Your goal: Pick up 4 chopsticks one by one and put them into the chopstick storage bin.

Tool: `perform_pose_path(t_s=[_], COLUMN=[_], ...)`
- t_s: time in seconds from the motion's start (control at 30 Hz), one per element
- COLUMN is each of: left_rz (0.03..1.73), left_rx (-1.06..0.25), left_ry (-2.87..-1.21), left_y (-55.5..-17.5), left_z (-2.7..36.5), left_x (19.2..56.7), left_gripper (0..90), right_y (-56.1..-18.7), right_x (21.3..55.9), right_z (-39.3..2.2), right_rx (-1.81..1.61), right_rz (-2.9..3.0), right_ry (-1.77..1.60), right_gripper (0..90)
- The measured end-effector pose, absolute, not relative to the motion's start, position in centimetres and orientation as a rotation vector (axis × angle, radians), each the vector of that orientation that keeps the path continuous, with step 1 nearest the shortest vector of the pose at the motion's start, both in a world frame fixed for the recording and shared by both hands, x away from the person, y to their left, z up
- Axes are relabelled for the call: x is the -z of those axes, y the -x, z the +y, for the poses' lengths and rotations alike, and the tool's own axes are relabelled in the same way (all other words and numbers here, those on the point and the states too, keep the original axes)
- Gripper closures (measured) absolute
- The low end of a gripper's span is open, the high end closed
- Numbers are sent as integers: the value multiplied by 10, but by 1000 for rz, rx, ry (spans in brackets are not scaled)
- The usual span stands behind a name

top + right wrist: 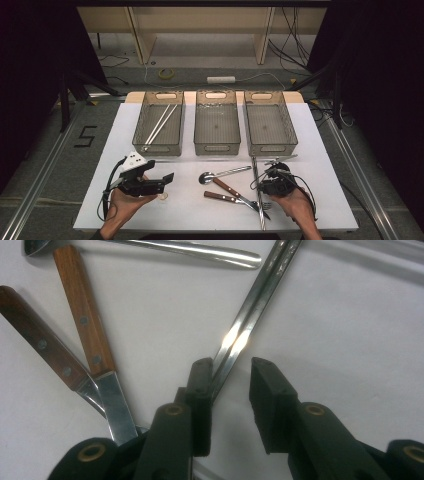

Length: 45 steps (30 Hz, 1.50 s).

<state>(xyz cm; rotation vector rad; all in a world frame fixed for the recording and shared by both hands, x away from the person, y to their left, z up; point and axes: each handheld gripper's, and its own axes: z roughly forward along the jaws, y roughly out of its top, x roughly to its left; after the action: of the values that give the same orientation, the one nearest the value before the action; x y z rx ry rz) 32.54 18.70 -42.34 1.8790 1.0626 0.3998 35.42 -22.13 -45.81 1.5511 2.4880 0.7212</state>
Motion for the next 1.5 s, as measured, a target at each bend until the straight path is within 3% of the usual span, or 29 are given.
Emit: perform_pose_path(t_s=[0.67,1.5], left_rz=[1049,1040], left_rx=[-405,-411], left_ry=[-1891,-1900], left_y=[-323,-321], left_z=[184,183], left_x=[424,423], left_gripper=[176,176], right_y=[-355,-349], right_x=[463,464], right_z=[-214,-202], right_rx=[-690,-610], right_rz=[2520,2537], right_ry=[-1554,-1503], right_gripper=[764,748])
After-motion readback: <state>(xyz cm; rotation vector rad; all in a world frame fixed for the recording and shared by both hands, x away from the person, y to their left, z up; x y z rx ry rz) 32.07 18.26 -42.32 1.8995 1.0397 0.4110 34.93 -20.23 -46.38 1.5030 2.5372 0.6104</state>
